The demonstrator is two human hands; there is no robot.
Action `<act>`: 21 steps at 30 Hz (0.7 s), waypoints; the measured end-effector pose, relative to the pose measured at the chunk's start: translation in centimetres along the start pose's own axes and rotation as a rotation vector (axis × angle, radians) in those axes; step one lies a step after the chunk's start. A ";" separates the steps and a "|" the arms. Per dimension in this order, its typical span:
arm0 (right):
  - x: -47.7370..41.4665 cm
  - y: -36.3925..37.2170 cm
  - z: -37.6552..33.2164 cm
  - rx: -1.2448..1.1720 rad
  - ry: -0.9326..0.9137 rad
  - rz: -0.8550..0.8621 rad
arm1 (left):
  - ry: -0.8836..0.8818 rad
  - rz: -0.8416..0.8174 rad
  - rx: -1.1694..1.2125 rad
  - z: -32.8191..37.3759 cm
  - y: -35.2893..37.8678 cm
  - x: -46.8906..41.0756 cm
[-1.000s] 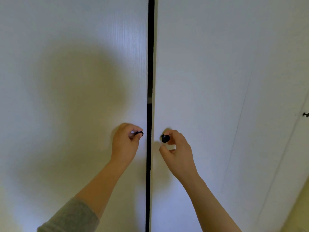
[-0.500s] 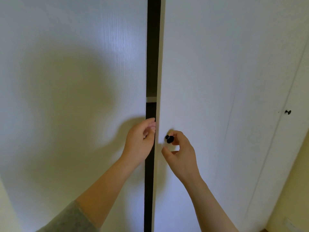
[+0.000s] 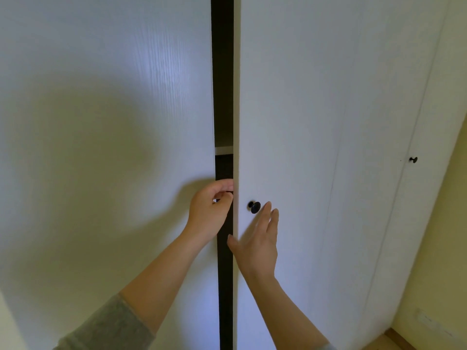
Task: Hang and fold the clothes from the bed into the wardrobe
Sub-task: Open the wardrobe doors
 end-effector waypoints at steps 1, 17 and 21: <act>0.0 0.1 0.2 0.032 0.012 0.010 | -0.004 -0.015 0.011 0.0 0.1 0.0; 4.6 -7.3 5.0 -0.164 0.183 0.063 | -0.049 -0.177 0.090 -1.7 -0.2 6.9; 6.2 -10.6 6.5 -0.312 0.168 0.064 | -0.070 -0.196 0.147 -1.7 2.1 8.2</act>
Point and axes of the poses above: each hand's wrist, its own x-axis away from the middle knuckle, its own y-axis out of the palm, z = x × y, the point moved 10 cm from there along -x, towards the middle knuckle, and after that the axes turned 6 degrees about y, right-handed, at the moved point
